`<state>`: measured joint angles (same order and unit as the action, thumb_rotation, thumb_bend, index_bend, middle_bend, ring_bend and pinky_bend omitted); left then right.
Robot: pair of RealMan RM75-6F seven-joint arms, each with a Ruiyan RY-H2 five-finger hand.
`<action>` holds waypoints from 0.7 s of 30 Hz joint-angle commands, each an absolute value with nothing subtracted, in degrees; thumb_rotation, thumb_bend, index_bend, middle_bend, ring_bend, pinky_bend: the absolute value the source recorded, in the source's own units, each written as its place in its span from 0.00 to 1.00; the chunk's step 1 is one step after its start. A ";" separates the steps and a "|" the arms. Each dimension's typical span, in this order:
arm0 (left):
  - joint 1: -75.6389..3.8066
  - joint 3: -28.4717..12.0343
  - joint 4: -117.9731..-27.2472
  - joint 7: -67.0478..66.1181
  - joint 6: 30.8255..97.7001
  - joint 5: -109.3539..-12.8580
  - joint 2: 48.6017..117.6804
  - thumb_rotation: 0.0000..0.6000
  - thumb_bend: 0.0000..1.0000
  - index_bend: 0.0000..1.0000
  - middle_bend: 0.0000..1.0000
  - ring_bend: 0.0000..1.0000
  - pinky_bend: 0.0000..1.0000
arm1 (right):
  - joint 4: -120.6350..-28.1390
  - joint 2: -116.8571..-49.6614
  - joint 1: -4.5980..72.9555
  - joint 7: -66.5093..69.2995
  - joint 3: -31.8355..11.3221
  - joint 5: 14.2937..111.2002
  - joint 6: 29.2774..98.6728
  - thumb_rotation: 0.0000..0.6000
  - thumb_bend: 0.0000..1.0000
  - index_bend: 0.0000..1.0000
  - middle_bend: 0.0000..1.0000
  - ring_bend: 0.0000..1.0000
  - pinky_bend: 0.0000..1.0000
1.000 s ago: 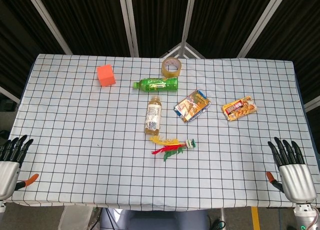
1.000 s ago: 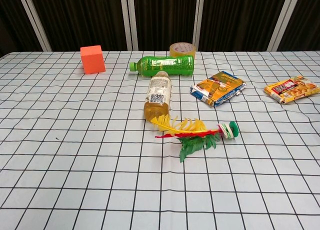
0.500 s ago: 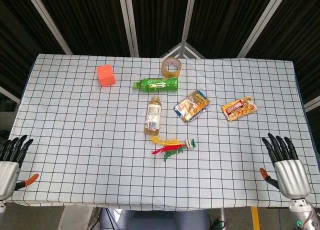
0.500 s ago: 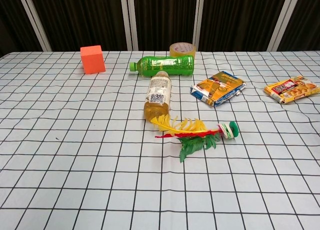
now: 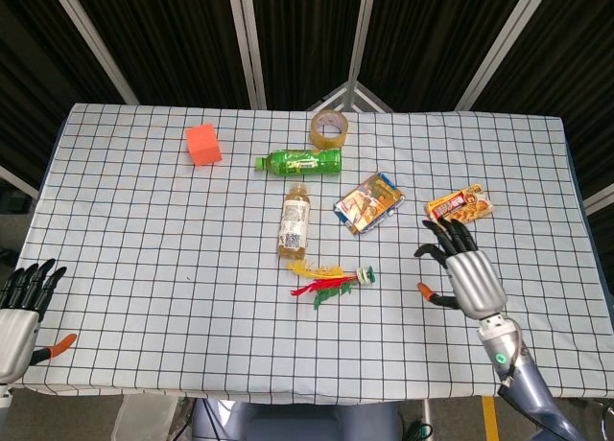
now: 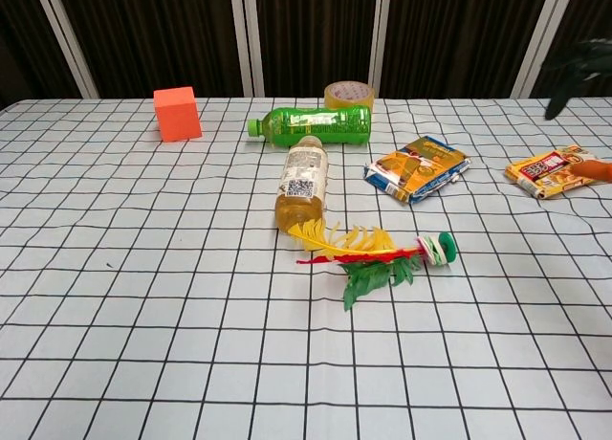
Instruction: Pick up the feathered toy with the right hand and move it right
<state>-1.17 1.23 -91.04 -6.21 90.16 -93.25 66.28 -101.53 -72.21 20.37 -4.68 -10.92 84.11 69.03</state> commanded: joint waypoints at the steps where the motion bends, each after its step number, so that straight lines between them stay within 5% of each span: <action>1: -1.19 1.25 -91.10 -5.80 90.07 -93.17 66.11 1.00 0.00 0.00 0.00 0.00 0.00 | -102.11 -77.79 24.05 -8.87 -11.70 80.32 64.81 1.00 0.31 0.43 0.14 0.00 0.00; 21: -1.46 1.27 -91.83 -2.97 88.94 -92.12 64.97 1.00 0.00 0.00 0.00 0.00 0.00 | -90.61 -99.70 31.79 -18.28 -11.81 71.01 59.49 1.00 0.32 0.51 0.18 0.00 0.00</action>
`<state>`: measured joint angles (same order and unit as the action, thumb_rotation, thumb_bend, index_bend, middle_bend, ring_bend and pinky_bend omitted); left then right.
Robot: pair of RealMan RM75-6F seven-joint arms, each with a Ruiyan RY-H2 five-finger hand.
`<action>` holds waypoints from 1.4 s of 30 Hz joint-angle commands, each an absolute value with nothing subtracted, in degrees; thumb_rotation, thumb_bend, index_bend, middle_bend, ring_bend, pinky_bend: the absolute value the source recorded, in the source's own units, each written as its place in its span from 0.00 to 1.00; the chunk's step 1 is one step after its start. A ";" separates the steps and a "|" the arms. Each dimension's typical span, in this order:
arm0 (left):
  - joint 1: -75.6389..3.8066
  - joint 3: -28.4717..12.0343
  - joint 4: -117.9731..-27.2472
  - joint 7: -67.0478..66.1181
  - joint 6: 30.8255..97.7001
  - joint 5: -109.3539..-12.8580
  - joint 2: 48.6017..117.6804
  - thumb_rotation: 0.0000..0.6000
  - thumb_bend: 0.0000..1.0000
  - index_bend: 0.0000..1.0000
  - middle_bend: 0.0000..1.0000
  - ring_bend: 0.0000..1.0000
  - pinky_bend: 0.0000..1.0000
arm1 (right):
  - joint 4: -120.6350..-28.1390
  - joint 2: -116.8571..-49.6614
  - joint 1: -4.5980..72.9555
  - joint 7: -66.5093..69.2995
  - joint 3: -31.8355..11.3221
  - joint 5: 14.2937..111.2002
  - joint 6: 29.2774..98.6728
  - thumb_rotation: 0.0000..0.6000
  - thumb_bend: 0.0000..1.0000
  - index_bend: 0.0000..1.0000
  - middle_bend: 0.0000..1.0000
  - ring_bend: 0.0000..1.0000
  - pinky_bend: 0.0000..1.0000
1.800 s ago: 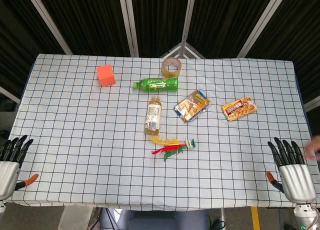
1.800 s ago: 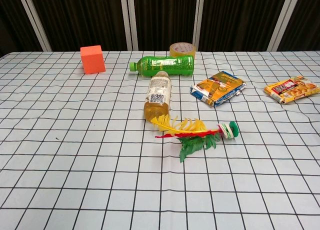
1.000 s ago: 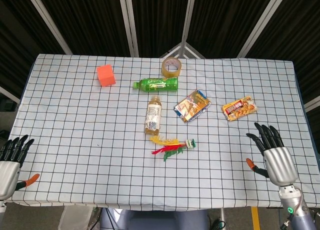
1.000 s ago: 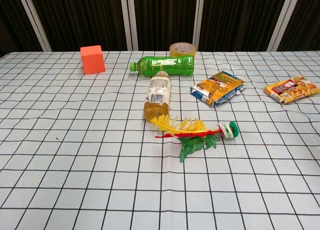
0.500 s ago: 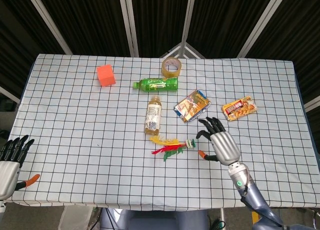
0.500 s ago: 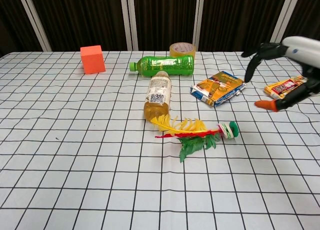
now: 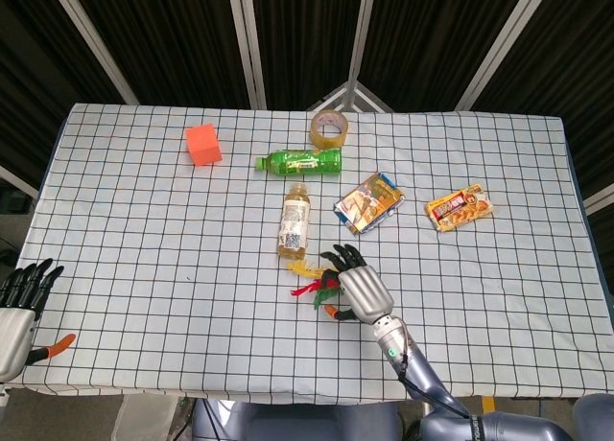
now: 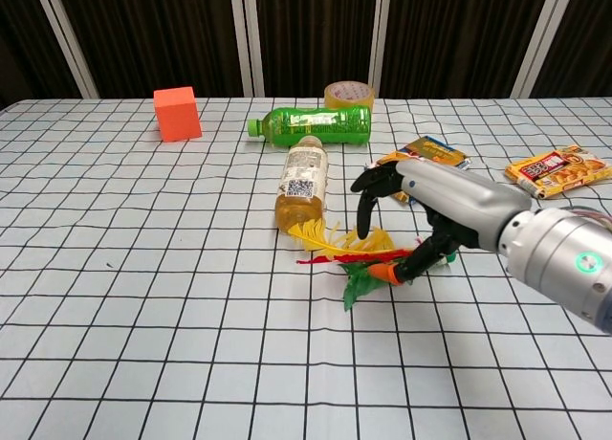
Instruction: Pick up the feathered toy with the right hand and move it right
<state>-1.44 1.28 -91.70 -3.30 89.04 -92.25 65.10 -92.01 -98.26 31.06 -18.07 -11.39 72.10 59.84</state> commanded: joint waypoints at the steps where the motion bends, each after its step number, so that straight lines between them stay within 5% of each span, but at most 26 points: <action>1: -1.48 1.25 -91.86 -2.82 88.92 -92.07 64.91 1.00 0.00 0.00 0.00 0.00 0.00 | -90.11 -100.17 31.91 -18.24 -11.85 70.81 59.53 1.00 0.32 0.51 0.18 0.00 0.00; 21: -1.92 1.15 -92.62 -1.09 87.70 -91.13 64.13 1.00 0.00 0.00 0.00 0.00 0.00 | -79.97 -107.91 34.71 -14.77 -12.74 68.59 58.73 1.00 0.39 0.55 0.21 0.00 0.00; 33: -1.99 1.20 -92.75 -0.79 87.58 -91.13 64.03 1.00 0.00 0.00 0.00 0.00 0.00 | -79.28 -109.11 35.17 -13.78 -12.93 68.63 59.58 1.00 0.55 0.66 0.23 0.00 0.00; 42: -2.01 1.22 -92.81 -0.68 87.63 -91.21 63.99 1.00 0.00 0.00 0.00 0.00 0.00 | -80.66 -108.41 34.82 -14.00 -12.71 68.36 60.44 1.00 0.56 0.67 0.24 0.00 0.00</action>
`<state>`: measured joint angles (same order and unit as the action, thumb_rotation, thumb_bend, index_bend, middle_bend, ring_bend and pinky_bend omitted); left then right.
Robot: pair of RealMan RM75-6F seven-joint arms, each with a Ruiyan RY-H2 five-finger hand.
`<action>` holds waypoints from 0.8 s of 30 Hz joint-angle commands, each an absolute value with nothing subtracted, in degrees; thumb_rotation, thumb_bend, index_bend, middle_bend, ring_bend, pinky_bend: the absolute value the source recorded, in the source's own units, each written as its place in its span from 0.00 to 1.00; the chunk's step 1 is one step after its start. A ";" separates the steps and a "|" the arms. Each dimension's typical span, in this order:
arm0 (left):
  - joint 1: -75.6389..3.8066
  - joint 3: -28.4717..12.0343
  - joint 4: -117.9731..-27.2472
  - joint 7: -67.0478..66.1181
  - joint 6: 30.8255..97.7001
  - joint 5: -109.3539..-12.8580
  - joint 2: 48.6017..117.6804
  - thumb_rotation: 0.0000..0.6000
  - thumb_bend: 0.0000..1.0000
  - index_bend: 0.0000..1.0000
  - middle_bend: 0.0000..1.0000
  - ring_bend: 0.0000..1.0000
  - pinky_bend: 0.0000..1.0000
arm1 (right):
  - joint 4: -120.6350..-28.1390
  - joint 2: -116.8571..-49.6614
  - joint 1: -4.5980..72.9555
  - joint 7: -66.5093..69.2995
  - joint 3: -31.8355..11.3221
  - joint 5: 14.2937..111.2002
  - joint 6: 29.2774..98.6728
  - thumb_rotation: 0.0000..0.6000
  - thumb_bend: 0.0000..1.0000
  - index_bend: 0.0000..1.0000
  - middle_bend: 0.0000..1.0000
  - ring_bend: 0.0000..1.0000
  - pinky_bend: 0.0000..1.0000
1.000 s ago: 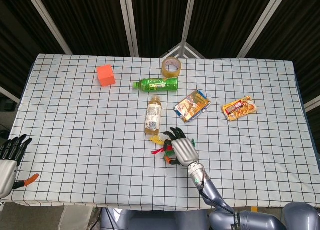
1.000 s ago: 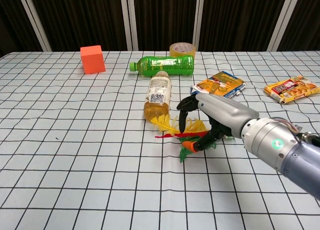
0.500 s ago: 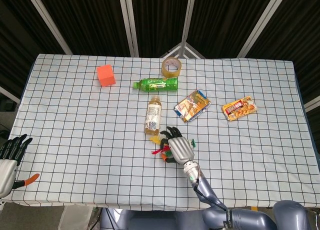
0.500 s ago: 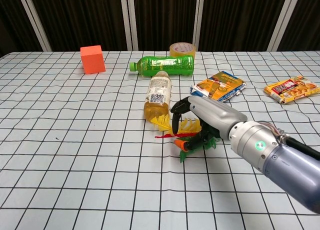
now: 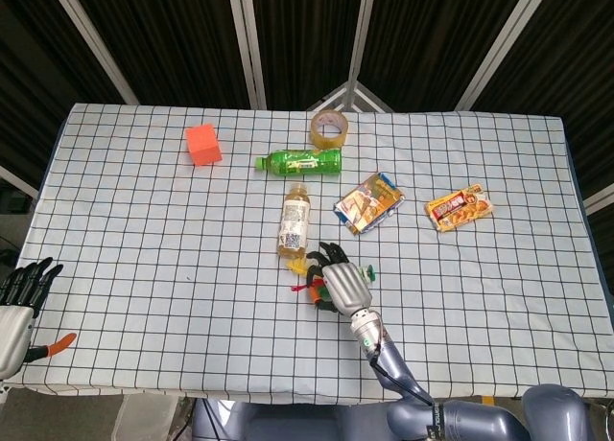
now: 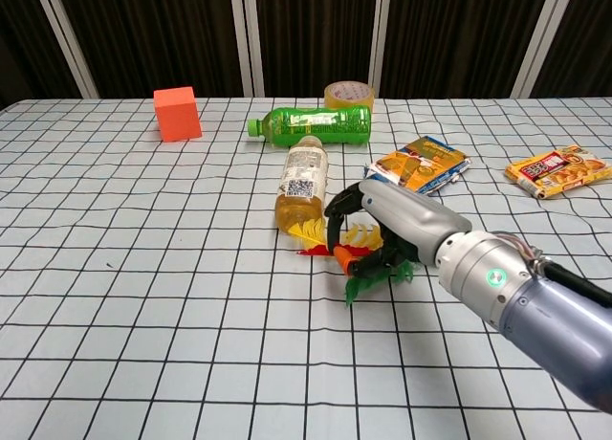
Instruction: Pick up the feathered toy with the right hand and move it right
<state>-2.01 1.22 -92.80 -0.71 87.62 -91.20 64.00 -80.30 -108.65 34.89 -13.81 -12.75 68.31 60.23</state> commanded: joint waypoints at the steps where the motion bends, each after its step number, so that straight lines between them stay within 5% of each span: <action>1: -2.00 1.23 -92.81 -0.65 87.64 -91.23 63.98 1.00 0.00 0.00 0.00 0.00 0.00 | -81.04 -108.18 34.77 -14.08 -12.72 68.43 60.64 1.00 0.56 0.67 0.23 0.00 0.00; 24: -1.59 1.68 -93.01 -1.50 88.14 -91.74 64.13 1.00 0.00 0.00 0.00 0.00 0.00 | -97.61 -90.81 32.44 -19.55 -20.03 63.91 66.98 1.00 0.56 0.67 0.24 0.00 0.00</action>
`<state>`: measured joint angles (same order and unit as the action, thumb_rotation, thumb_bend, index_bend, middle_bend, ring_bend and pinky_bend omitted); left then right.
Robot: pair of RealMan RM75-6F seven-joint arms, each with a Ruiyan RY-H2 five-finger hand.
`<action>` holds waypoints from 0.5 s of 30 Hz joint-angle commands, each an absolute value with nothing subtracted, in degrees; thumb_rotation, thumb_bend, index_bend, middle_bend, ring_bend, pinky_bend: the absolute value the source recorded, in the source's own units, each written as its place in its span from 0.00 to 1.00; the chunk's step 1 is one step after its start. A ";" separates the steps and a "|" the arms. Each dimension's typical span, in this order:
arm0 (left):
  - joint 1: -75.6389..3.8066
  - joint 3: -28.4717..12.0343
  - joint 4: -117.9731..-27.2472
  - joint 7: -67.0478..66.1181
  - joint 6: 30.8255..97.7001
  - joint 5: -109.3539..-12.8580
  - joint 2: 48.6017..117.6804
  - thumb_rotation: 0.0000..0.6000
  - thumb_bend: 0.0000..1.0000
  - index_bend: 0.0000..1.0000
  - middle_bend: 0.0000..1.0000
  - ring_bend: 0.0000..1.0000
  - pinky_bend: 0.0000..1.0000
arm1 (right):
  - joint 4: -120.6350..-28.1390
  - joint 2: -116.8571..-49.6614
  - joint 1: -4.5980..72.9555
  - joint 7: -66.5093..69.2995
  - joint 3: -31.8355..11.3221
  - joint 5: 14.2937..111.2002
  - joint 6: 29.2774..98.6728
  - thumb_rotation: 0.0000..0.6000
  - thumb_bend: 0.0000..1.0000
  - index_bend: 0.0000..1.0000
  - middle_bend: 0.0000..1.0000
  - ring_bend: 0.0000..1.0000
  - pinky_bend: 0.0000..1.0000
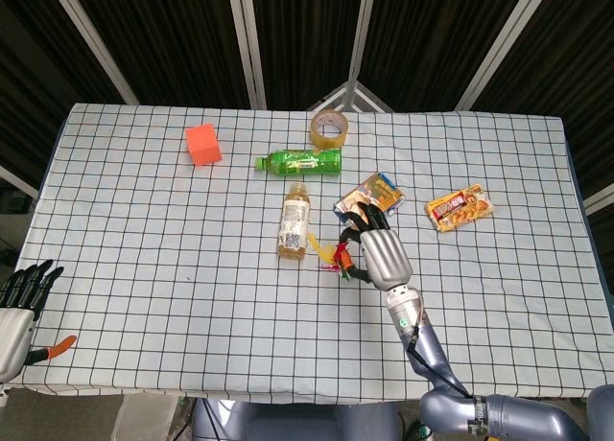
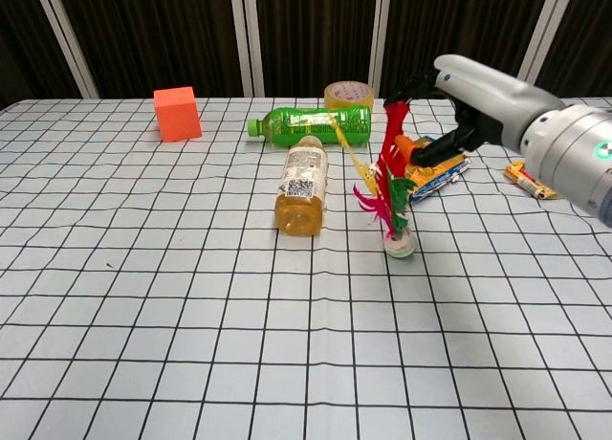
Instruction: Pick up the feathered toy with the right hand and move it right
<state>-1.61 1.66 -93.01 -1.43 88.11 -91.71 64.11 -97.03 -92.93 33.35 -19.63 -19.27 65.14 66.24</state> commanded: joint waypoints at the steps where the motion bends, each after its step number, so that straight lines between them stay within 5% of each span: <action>1: -1.60 1.69 -92.99 -1.63 88.17 -91.83 64.19 1.00 0.00 0.00 0.00 0.00 0.00 | -97.58 -89.59 31.67 -19.10 -20.33 63.00 67.51 1.00 0.56 0.67 0.24 0.00 0.00; 15: -1.38 1.68 -92.93 -2.62 88.63 -92.09 64.79 1.00 0.00 0.00 0.00 0.00 0.00 | -97.88 -84.16 29.29 -14.74 -18.72 61.96 67.86 1.00 0.56 0.67 0.24 0.00 0.00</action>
<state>-1.38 1.68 -92.93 -2.61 88.63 -92.08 64.79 -97.90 -84.19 29.31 -14.77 -18.75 61.98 67.83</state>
